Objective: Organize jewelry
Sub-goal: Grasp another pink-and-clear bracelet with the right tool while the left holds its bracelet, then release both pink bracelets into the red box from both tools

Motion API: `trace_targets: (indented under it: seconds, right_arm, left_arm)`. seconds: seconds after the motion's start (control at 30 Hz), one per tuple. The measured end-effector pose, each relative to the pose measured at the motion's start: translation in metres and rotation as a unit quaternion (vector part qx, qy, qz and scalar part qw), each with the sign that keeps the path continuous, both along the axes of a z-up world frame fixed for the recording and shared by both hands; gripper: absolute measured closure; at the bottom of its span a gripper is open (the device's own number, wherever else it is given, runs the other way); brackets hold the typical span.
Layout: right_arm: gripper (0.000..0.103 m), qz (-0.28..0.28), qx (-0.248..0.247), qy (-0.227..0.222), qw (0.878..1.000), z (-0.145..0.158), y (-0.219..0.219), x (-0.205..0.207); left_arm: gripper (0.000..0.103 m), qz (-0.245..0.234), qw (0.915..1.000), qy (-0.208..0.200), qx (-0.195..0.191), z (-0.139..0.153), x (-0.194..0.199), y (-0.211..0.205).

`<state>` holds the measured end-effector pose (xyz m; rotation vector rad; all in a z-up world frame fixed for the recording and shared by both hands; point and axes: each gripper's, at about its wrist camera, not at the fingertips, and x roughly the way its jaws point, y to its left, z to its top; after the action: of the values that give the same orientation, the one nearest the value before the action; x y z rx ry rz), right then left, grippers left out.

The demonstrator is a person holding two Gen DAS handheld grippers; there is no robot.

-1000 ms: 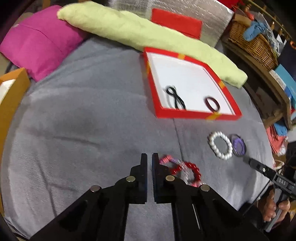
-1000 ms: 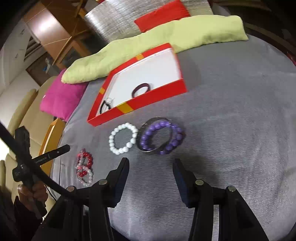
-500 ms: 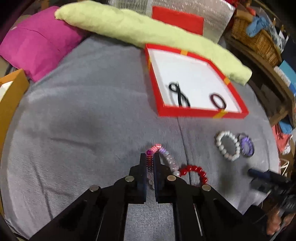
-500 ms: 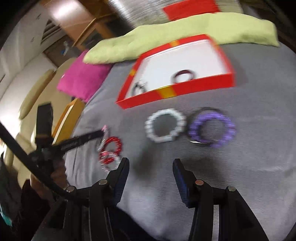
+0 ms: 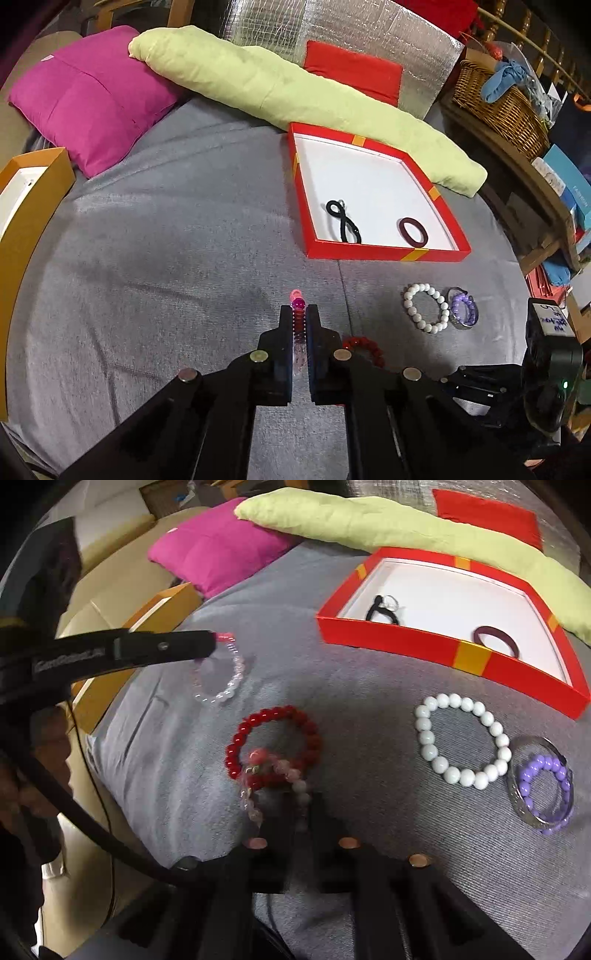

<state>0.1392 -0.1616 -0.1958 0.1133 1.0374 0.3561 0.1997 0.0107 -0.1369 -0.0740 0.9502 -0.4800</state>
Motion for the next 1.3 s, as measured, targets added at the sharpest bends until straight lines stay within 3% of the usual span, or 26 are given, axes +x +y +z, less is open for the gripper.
trace_targets:
  seconds: [0.27, 0.6, 0.87, 1.3]
  right_arm:
    - [0.094, -0.071, 0.048, -0.024, 0.996, 0.012, -0.055, -0.02]
    - [0.094, -0.175, 0.085, -0.04, 0.98, 0.032, -0.144, -0.051]
    - [0.094, -0.214, 0.104, -0.038, 0.971, 0.027, -0.176, -0.063]
    - [0.094, -0.24, 0.129, -0.073, 0.959, 0.052, -0.204, -0.06]
  left_arm:
    - [0.096, -0.009, 0.9999, -0.009, -0.005, 0.012, -0.011, -0.006]
    - [0.096, 0.006, 0.9999, -0.011, -0.003, 0.016, -0.016, 0.012]
    - [0.096, -0.008, 0.9997, -0.021, -0.006, 0.029, -0.023, 0.002]
    - [0.096, -0.048, 0.9981, -0.031, 0.024, 0.039, -0.003, -0.044]
